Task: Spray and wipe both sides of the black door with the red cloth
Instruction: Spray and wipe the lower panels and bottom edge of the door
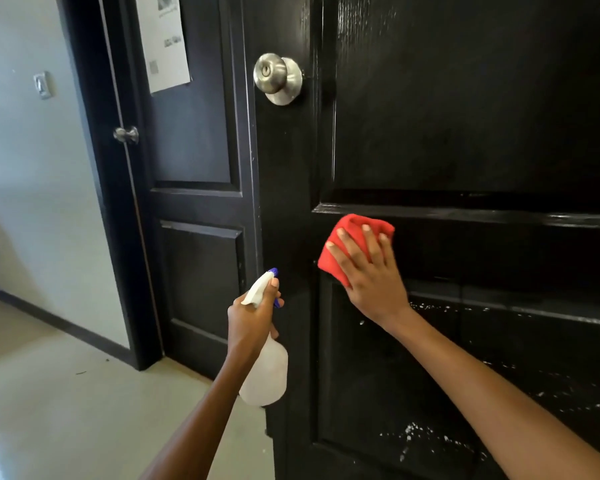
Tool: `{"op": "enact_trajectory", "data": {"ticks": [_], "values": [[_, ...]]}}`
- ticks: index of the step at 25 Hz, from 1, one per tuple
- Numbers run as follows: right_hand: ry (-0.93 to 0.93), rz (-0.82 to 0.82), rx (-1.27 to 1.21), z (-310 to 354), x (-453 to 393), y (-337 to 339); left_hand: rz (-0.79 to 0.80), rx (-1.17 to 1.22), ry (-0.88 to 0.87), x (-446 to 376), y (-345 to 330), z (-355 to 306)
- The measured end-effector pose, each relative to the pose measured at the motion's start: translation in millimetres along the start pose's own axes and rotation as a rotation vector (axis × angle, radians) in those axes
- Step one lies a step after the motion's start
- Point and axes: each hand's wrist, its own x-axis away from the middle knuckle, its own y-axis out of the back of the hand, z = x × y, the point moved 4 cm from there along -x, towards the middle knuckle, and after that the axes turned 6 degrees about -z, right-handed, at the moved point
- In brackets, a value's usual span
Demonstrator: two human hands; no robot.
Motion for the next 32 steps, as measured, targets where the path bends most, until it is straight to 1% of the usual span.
{"op": "enact_trajectory", "data": {"ticks": [3,5,7,10,11,12,13,16,18,19,21,24,26,29,32], "values": [[0.165,0.076,-0.02,43,-24,-31,-0.036,-0.001,0.012,-1,2,16],[0.26,0.151,-0.041,62,-21,-51,-0.06,-0.007,0.001,-1,1,20],[0.359,0.243,-0.056,76,3,-68,-0.067,-0.018,-0.005,-1,4,22],[0.56,0.383,-0.058,94,51,-80,-0.082,-0.024,-0.009,3,12,26],[0.599,0.405,-0.053,94,55,-80,-0.09,-0.023,0.0,4,15,28],[0.606,0.382,-0.06,91,50,-76,-0.097,-0.019,0.007,5,18,30],[0.568,0.335,-0.066,84,40,-71,-0.1,-0.017,0.009,7,20,31],[0.301,0.198,-0.064,53,10,-46,-0.1,-0.011,0.017,10,22,34],[0.176,0.166,-0.051,49,12,-36,-0.1,-0.001,0.029,11,23,37],[0.148,0.168,-0.05,54,17,-35,-0.098,-0.002,0.038,12,23,37],[0.168,0.222,-0.062,70,35,-42,-0.096,0.004,0.049,14,23,39],[0.237,0.349,-0.074,81,57,-48,-0.094,0.005,0.053,19,26,38],[0.235,0.352,-0.071,74,50,-42,-0.072,0.004,0.049,20,25,38],[0.188,0.297,-0.045,64,27,-34,-0.054,0.005,0.041,22,22,33],[0.182,0.267,-0.074,70,28,-40,-0.046,0.009,0.047,18,19,30]]}}
